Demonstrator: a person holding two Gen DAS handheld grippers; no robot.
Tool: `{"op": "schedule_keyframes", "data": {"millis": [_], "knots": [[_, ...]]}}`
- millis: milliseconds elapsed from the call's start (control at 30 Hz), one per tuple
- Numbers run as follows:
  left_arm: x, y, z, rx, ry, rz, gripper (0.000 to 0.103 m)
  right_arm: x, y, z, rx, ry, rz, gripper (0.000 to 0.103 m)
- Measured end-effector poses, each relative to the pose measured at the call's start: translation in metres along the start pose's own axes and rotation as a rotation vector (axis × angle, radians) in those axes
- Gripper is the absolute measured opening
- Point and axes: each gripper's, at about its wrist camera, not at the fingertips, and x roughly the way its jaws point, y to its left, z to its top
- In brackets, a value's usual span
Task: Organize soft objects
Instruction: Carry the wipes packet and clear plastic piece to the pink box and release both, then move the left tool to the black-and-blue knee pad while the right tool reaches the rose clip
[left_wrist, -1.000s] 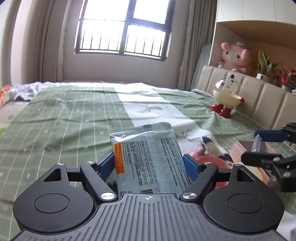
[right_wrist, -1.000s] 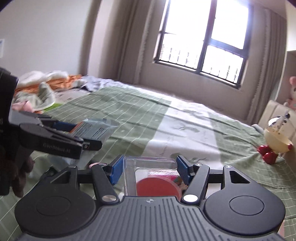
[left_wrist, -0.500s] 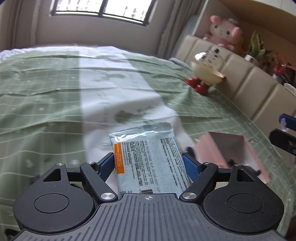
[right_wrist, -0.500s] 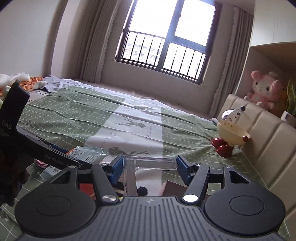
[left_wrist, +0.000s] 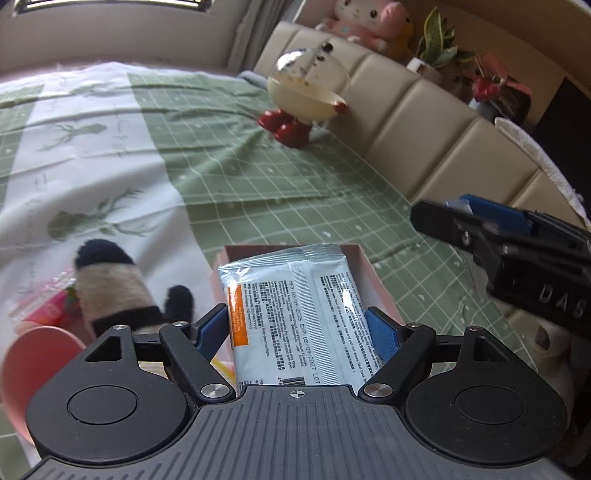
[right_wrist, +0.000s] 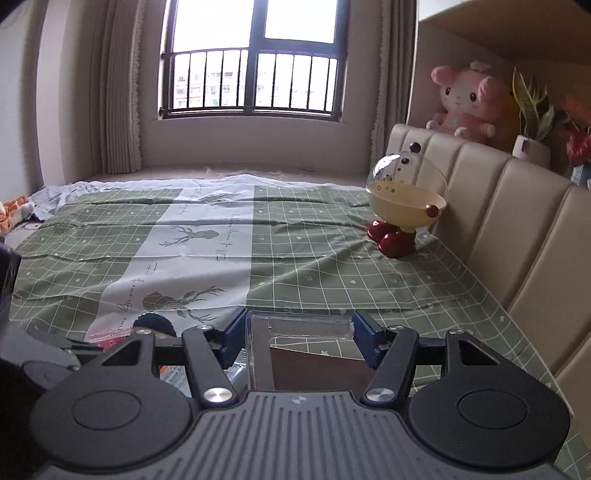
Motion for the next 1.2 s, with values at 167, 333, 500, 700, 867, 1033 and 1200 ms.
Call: {"op": "schedule_keyframes", "data": {"millis": [167, 333, 500, 700, 867, 1033, 1200], "knots": [[0.033, -0.012, 0.003, -0.011, 0.085, 0.034, 0.084, 0.02, -0.015, -0.008, 0.067, 0.05, -0.013, 0.078], [0.045, -0.021, -0.003, 0.03, 0.106, 0.119, 0.082, 0.024, -0.023, -0.028, 0.101, 0.066, -0.011, 0.08], [0.039, -0.024, -0.003, -0.015, 0.083, 0.065, 0.081, 0.021, -0.033, -0.04, 0.123, 0.075, -0.032, 0.08], [0.025, -0.024, -0.014, 0.025, 0.067, 0.095, 0.08, 0.013, -0.029, -0.045, 0.131, 0.094, -0.027, 0.08], [-0.011, 0.01, -0.038, -0.039, 0.01, 0.083, 0.08, 0.008, -0.006, -0.05, 0.079, 0.111, -0.022, 0.08], [-0.068, 0.062, -0.072, -0.133, -0.09, 0.15, 0.08, 0.018, 0.03, -0.056, 0.031, 0.164, 0.022, 0.08], [-0.124, 0.105, -0.116, -0.242, -0.176, 0.242, 0.08, 0.058, 0.06, -0.065, 0.038, 0.229, 0.007, 0.08]]}}
